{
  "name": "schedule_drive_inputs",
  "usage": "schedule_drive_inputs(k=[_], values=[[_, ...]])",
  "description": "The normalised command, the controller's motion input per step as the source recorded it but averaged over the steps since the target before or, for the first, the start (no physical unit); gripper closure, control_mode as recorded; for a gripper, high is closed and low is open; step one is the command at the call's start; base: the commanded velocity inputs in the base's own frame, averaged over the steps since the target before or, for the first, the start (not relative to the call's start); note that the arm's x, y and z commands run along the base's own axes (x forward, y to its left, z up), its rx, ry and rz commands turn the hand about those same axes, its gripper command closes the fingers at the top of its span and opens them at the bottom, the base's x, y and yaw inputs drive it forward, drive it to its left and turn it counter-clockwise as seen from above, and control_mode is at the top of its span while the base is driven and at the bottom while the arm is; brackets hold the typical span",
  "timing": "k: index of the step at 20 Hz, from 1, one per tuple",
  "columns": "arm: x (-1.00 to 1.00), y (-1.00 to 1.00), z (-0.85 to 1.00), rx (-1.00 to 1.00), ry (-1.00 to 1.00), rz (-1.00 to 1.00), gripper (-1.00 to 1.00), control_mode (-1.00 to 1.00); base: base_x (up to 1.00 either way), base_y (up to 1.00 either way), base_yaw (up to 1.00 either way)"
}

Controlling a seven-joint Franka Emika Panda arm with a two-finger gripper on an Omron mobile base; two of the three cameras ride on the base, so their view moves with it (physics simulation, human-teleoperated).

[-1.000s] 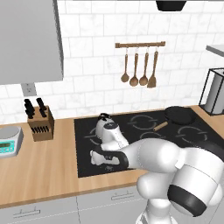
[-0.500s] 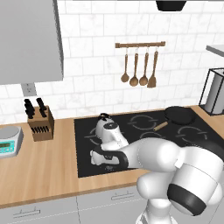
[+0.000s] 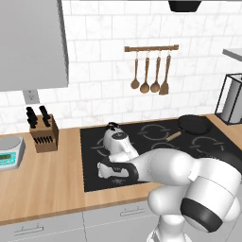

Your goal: Pick the kettle from the counter and place it on a stove burner. Then turn the burner on.

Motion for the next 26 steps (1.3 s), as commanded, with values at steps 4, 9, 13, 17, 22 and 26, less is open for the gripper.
schedule_drive_inputs(k=[4,9,13,17,22,26], values=[[-0.07,0.0,-0.22,0.0,0.0,0.1,1.0,-1.0,0.0,0.0,0.0],[-0.04,0.0,-0.29,0.03,0.0,0.3,1.0,-1.0,0.0,0.0,0.0],[-0.2,0.0,-0.24,0.04,-0.04,0.35,1.0,-1.0,0.0,0.0,0.0],[-0.41,0.0,-0.19,0.06,-0.1,0.35,1.0,-1.0,0.0,0.0,0.0],[-0.38,0.0,-0.19,0.06,-0.11,0.38,1.0,-1.0,0.0,0.0,0.0],[-0.18,0.0,-0.07,0.04,-0.01,0.36,1.0,-1.0,0.0,0.0,0.0]])
